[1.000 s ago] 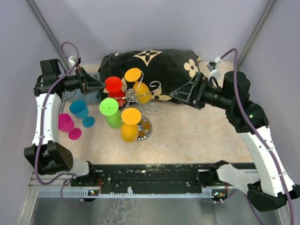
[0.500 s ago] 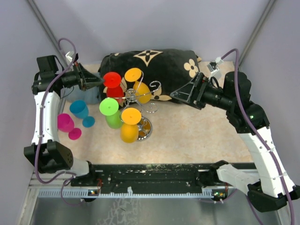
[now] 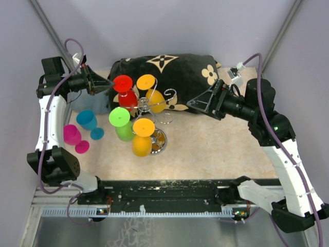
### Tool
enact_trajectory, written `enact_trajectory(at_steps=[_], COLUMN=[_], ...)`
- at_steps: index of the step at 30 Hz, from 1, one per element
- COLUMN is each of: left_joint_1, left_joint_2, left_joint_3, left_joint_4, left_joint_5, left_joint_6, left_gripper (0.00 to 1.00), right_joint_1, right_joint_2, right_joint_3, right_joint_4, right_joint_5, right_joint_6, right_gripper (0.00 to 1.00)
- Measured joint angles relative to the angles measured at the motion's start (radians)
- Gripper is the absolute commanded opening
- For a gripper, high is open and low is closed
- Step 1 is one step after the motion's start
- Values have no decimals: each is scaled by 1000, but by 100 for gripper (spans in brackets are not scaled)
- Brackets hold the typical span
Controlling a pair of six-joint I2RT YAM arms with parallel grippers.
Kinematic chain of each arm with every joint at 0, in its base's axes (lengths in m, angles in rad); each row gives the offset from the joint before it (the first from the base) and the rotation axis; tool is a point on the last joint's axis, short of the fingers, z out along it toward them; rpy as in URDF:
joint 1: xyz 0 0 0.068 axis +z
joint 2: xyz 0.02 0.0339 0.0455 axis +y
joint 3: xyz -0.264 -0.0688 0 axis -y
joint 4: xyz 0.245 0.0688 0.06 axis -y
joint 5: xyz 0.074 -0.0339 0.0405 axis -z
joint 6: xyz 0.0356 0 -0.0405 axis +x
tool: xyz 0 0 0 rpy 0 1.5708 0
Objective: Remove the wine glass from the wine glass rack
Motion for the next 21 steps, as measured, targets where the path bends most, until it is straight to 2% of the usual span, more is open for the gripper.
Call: enact_trajectory(at_steps=[21], left_joint_1=[-69], left_joint_2=[-95], left_joint_3=[-111], left_joint_4=[-3], left_joint_5=[7], left_joint_6=[28], left_gripper=[0], right_joint_1=[0], right_joint_2=[0], right_joint_3=[0], right_joint_4=[1], right_joint_5=[8], right_joint_6=[0], right_gripper=[79])
